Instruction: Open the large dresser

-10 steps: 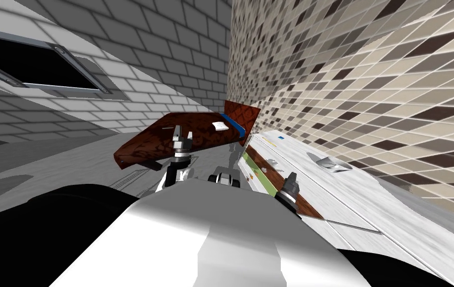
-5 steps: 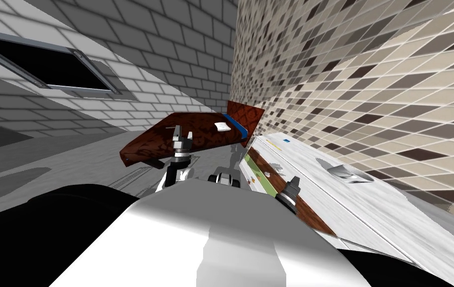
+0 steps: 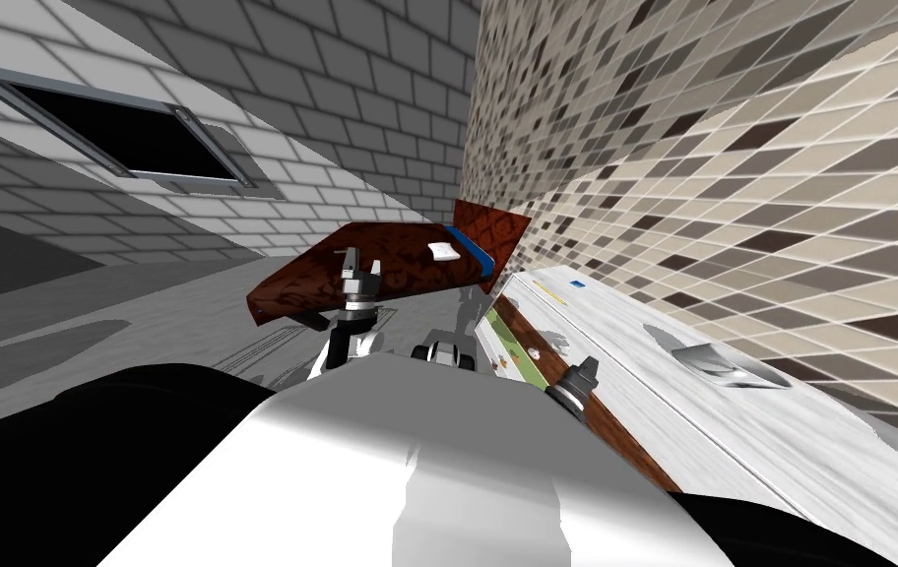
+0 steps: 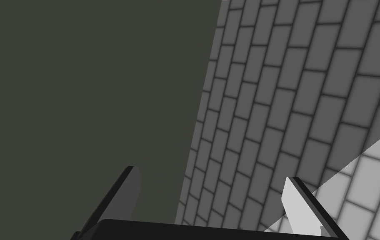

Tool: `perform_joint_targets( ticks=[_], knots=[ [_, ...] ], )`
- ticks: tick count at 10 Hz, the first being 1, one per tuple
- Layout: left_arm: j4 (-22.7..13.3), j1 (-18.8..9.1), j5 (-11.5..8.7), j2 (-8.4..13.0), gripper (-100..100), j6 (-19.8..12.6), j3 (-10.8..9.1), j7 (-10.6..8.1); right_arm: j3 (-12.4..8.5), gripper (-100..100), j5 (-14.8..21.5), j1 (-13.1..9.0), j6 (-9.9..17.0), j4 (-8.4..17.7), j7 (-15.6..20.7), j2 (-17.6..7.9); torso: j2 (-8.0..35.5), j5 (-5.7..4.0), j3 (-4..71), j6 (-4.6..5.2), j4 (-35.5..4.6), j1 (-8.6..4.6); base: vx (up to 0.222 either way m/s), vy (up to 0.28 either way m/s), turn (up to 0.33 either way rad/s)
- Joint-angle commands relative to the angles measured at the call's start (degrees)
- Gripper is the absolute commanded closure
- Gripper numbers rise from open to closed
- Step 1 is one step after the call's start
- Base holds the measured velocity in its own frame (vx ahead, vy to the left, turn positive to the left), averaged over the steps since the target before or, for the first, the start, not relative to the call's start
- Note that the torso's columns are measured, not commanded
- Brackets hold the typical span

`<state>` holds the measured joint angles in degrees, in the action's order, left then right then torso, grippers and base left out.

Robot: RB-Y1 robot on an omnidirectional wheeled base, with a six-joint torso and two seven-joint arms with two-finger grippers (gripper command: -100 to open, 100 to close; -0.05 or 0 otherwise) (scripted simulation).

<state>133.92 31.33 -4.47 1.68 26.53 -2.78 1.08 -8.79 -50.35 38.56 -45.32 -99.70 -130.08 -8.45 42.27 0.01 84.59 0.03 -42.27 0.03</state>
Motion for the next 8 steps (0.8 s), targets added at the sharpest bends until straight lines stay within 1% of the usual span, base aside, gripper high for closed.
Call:
perform_joint_targets(
  ticks=[1,2,3,4,5,8],
  knots=[
    [0.0,0.0,0.0,0.0,0,0.0,0.0,0.0,-0.07,-100,-1.48,0.28,-0.32,0.95,-4.42,0.85,0.03,-0.02,-0.03,-0.04,-0.01,-0.05,0.051,-0.009,0.06],
    [0.0,0.0,0.0,0.0,0,0.0,0.0,0.0,-0.18,-100,-2.68,0.41,-0.48,1.71,-6.27,1.57,0.04,-0.02,-0.03,-0.01,-0.02,-0.06,0.064,0.0,0.094],
    [0.0,0.0,0.0,0.0,0,0.0,0.0,0.0,-0.18,-100,-2.68,0.41,-0.48,1.71,-7.25,1.57,-0.01,-0.01,-0.01,-0.03,-0.01,-0.01,0.047,-0.001,0.06],
    [0.0,0.0,0.0,0.0,0,0.0,0.0,0.0,-0.28,-100,-3.76,0.53,-0.63,2.39,-9.29,2.31,0.04,-0.01,-0.03,-0.02,-0.01,-0.01,0.044,-0.008,0.094],
    [0.0,0.0,0.0,0.0,0,0.0,0.0,0.0,-0.28,-100,-3.76,0.53,-0.63,2.39,-9.77,2.31,0.04,-0.02,-0.04,-0.03,-0.02,-0.04,0.037,-0.007,0.049],
    [0.0,0.0,0.0,0.0,0,0.0,0.0,0.0,-0.5,-100,-6.15,0.81,-0.97,3.88,-15.3,4.53,-0.04,-0.01,0.01,-0.02,0.0,-0.01,0.056,-0.004,0.093]
  ],
)
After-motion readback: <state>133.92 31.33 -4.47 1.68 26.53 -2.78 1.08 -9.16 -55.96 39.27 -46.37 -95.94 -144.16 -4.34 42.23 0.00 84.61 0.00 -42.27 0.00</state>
